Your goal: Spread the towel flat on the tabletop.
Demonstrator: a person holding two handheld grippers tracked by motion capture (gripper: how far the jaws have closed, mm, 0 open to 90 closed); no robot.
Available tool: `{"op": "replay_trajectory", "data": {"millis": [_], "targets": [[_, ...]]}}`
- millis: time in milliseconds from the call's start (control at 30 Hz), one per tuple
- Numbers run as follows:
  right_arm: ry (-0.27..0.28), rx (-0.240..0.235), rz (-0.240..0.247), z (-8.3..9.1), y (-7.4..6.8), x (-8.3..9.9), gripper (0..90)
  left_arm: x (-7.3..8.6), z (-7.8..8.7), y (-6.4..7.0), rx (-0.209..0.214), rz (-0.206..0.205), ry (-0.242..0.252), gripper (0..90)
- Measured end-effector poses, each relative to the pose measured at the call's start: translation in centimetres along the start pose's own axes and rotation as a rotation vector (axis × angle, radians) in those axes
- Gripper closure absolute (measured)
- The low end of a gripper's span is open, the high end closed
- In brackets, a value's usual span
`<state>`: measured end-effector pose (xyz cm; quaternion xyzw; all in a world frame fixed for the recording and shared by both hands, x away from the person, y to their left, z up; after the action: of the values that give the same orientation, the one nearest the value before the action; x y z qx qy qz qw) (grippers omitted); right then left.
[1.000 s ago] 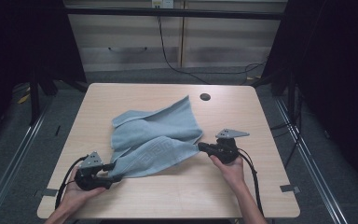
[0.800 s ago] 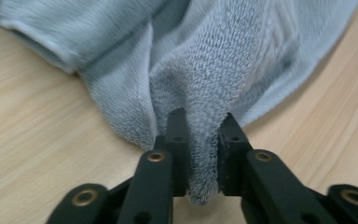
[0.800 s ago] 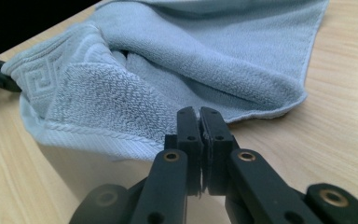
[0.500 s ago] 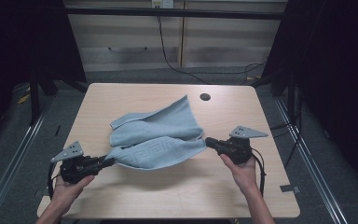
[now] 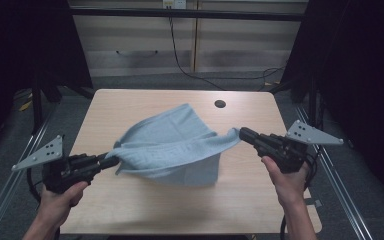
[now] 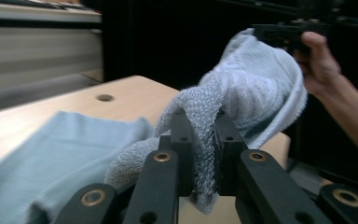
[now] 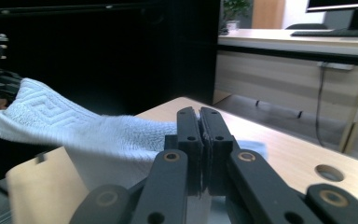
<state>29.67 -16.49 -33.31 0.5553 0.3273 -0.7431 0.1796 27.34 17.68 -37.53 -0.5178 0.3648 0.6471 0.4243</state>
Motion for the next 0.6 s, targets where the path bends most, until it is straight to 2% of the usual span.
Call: {"op": "replay_trajectory", "data": {"millis": [67, 133, 167, 233, 300, 333, 367, 400, 433, 500, 567, 600], "targets": [[-0.053, 0.011, 0.011, 0.7, -0.6, 1.9, 87.5, 2.5, 0.3, 1.6, 0.039, 0.007, -0.062, 81.4], [-0.115, 0.016, 0.02, 1.4, -1.3, 4.7, 87.5, 4.7, 0.5, 2.8, 0.062, 0.034, -0.103, 81.1], [-0.149, 0.009, 0.012, 1.7, -1.7, 6.3, 87.2, 5.9, 0.6, 3.6, 0.098, 0.039, -0.129, 80.2], [-0.219, -0.004, 0.006, 2.4, -2.3, 9.3, 85.2, 8.1, 0.8, 4.7, 0.13, 0.043, -0.174, 76.2], [-0.283, -0.031, -0.037, 2.7, -2.9, 12.1, 79.1, 9.8, 1.1, 5.1, 0.158, 0.06, -0.199, 68.0], [-0.325, -0.015, -0.038, 2.8, -2.9, 13.5, 78.8, 10.1, 1.3, 4.9, 0.154, 0.079, -0.195, 65.5], [-0.336, -0.022, -0.029, 2.8, -2.9, 14.1, 78.1, 10.2, 1.6, 4.5, 0.147, 0.084, -0.189, 62.7], [-0.334, -0.031, -0.043, 2.7, -3.0, 14.3, 75.5, 10.2, 1.7, 4.0, 0.127, 0.087, -0.176, 60.0], [-0.328, -0.035, -0.049, 2.5, -2.9, 14.2, 73.5, 10.1, 1.9, 3.0, 0.083, 0.093, -0.169, 58.5], [-0.311, -0.044, -0.051, 1.7, -2.5, 13.7, 72.2, 10.2, 1.7, 1.4, 0.04, 0.105, -0.181, 57.5], [-0.305, -0.046, -0.061, 0.2, -1.7, 13.5, 70.3, 10.3, 1.1, 0.1, 0.008, 0.116, -0.193, 55.3], [-0.315, -0.048, -0.068, -0.8, -1.1, 13.6, 70.0, 10.7, 0.3, -0.7, -0.002, 0.098, -0.224, 54.6]]}}
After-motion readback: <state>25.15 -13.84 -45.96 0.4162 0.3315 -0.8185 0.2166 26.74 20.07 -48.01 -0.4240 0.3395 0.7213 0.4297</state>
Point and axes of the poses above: each handheld gripper's, and its own axes: z roughly backward along the jaws, x roughly out of its underside, y roughly to its right, the point moved 10 cm from there along -z, roughly forward along the jaws, and after that the axes turned 11 degrees about -z, right-handed, at the moved point
